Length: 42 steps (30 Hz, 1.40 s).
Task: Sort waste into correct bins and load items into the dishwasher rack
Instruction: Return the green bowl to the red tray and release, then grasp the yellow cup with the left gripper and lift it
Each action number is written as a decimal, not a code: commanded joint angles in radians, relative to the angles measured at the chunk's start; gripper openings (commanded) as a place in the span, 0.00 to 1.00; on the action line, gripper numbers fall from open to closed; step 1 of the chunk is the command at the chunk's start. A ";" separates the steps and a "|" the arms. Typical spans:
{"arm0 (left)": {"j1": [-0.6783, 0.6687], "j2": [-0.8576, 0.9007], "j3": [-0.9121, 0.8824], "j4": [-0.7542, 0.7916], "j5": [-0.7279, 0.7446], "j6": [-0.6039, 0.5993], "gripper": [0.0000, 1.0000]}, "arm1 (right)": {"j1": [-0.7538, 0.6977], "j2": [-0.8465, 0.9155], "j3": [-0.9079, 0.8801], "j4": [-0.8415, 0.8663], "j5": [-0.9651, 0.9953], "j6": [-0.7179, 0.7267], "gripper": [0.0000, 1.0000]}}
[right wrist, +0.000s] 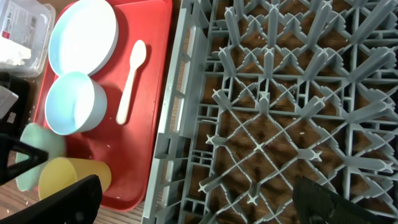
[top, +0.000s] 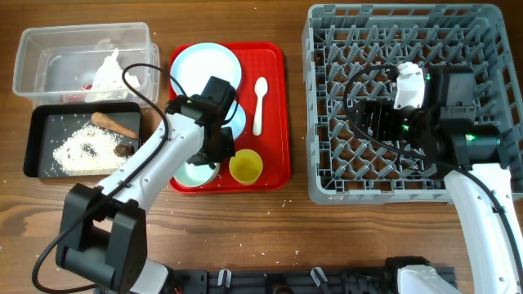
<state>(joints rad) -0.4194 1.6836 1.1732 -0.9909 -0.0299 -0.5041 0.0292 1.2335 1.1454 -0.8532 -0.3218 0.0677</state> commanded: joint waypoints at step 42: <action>0.187 -0.092 0.083 0.110 0.997 0.296 0.04 | 0.021 0.008 0.018 0.113 -0.458 0.037 1.00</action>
<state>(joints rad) -0.3359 1.6611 1.2167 -0.8955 0.5686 -0.2478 0.0315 1.2339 1.1454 -0.7681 -0.6189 0.0944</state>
